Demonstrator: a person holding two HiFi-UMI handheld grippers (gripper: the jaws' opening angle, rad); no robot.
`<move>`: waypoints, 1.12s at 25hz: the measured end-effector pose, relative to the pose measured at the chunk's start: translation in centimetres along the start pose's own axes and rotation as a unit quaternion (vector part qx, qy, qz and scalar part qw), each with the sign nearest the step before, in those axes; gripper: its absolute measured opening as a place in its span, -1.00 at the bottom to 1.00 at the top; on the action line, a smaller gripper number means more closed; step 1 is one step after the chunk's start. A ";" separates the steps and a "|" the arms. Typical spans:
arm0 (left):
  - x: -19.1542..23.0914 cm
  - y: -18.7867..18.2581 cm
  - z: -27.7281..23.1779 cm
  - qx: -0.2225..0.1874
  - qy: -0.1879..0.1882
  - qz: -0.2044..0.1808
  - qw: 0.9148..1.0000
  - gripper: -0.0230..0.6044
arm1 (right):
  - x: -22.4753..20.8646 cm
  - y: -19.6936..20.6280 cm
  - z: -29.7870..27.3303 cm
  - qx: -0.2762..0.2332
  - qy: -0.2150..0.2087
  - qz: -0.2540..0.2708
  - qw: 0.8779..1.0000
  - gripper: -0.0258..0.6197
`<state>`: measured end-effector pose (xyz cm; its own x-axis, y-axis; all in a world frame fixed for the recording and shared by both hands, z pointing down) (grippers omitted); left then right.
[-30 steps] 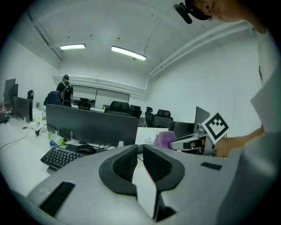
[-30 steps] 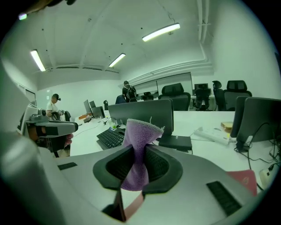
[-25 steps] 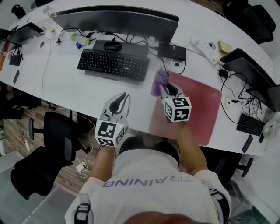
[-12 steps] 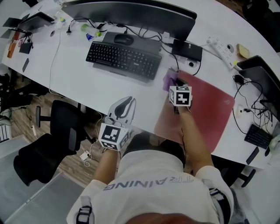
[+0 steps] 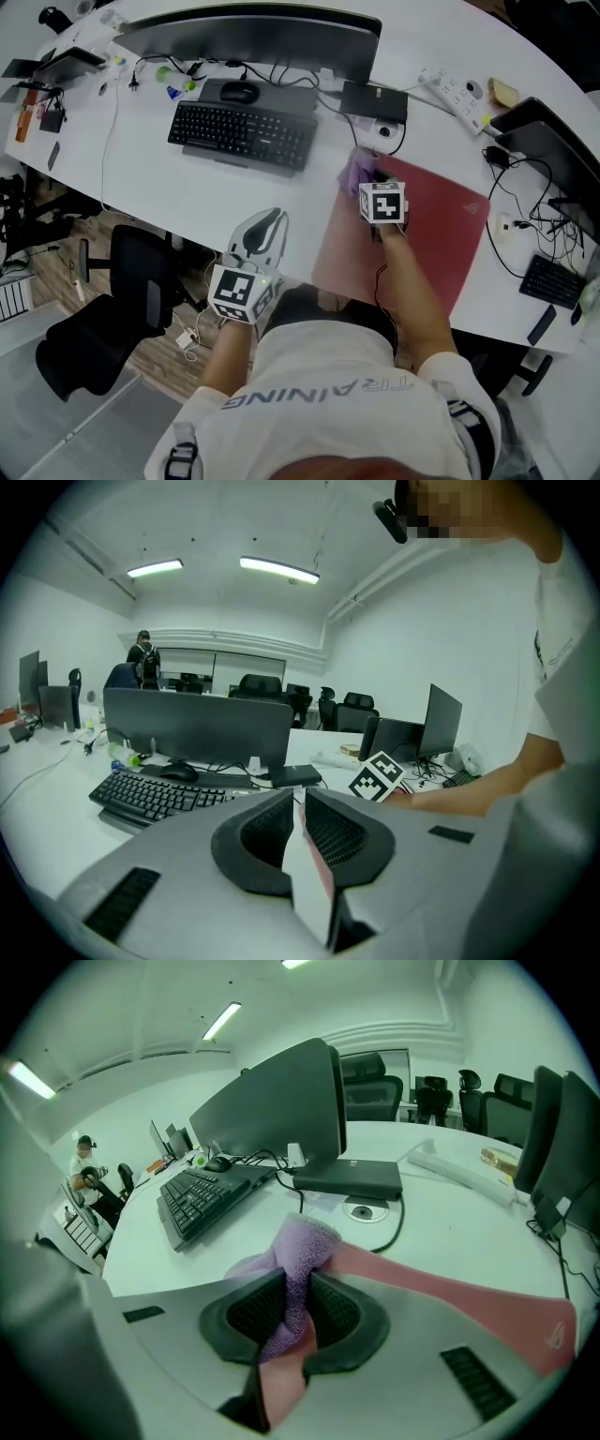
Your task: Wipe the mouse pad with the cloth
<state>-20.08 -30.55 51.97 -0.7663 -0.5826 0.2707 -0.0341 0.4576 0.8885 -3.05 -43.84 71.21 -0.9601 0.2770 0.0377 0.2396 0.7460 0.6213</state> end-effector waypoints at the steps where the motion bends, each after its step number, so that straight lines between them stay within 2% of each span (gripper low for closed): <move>1: -0.5 -0.2 -0.5 -0.001 0.003 -0.001 1.000 -0.82 | -0.8 0.3 0.2 0.001 0.003 -0.001 1.000 -0.66; 13: -7.4 -1.3 -5.2 -0.002 0.031 -0.011 0.999 -0.82 | -10.8 4.8 3.2 0.009 0.035 -0.019 0.999 -0.66; 23: -13.6 -1.7 -9.7 -0.011 0.074 -0.008 0.997 -0.82 | -23.0 9.9 7.0 0.017 0.099 -0.060 0.993 -0.66; 28: -16.7 -1.9 -11.6 -0.012 0.089 -0.012 0.996 -0.82 | -29.1 12.3 9.0 0.025 0.138 -0.057 0.988 -0.66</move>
<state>0.22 -29.51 50.08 -0.6394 -0.7042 0.3087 -0.0342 0.4271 0.9035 29.14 -37.24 70.70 -0.9824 0.0181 0.1859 0.1273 0.7935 0.5952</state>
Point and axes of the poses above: the fingertips, and each gripper's own axes: z backward along the fingers, x to its left, y out of its underside, the point moved 2 cm from there along z, backward along the fingers, and after that the axes turned 15 degrees about y, right-handed, at the moved point
